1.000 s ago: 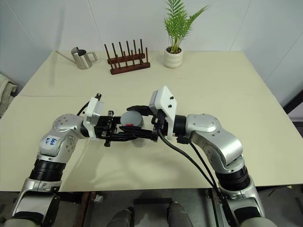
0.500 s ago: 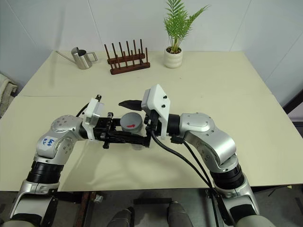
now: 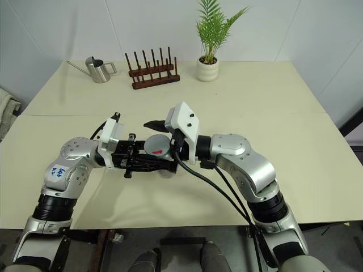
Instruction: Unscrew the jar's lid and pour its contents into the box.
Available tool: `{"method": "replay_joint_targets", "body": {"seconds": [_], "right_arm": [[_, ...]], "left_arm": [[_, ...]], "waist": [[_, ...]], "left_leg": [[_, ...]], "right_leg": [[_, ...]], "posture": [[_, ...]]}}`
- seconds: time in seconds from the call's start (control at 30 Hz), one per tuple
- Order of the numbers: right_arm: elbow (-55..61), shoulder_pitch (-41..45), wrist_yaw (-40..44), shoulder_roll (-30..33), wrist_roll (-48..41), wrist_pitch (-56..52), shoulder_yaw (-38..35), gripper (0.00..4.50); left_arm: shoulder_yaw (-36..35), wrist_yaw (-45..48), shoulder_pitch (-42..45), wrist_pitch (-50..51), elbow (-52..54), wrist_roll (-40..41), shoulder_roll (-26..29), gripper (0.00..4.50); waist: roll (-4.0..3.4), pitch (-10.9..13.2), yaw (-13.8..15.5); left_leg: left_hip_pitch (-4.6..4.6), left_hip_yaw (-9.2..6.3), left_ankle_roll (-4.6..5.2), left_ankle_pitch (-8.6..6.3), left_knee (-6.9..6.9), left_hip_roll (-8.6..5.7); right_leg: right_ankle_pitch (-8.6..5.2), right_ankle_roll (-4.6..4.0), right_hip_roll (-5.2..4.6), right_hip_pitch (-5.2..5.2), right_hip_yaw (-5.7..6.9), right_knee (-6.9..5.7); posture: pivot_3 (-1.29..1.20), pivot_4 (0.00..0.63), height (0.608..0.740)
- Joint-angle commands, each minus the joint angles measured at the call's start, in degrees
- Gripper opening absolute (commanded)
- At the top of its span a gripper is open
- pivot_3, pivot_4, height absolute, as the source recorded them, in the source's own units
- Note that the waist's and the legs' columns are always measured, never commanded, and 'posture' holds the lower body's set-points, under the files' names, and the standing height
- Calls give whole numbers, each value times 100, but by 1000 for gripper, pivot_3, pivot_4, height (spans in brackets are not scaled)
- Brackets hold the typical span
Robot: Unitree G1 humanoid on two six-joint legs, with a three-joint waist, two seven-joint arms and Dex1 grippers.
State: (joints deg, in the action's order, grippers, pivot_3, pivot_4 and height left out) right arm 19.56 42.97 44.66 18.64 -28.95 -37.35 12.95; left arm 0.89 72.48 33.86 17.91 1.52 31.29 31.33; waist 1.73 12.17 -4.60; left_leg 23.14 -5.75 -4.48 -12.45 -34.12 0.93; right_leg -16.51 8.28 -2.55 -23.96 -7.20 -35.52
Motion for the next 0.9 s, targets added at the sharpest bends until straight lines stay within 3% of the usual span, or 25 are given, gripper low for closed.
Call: {"method": "replay_joint_targets", "body": {"seconds": [0.03,0.9], "right_arm": [[96,162,-121,-40,-49,64,-245,4470],[813,-357,-313,1204,-485,-539,-1026,4470]], "left_arm": [[-21,54,-76,-107,214,41,22,1877],[-246,16,-95,-212,-161,-49,234,1877]], "waist": [[0,0,-1],[0,0,12]], "left_leg": [[0,0,0,0,0,0],[1,0,0,0,-1,0]], "right_leg": [[0,0,0,0,0,0],[-1,-1,0,-1,1,-1]], "posture": [[0,150,740],[0,150,740]]}}
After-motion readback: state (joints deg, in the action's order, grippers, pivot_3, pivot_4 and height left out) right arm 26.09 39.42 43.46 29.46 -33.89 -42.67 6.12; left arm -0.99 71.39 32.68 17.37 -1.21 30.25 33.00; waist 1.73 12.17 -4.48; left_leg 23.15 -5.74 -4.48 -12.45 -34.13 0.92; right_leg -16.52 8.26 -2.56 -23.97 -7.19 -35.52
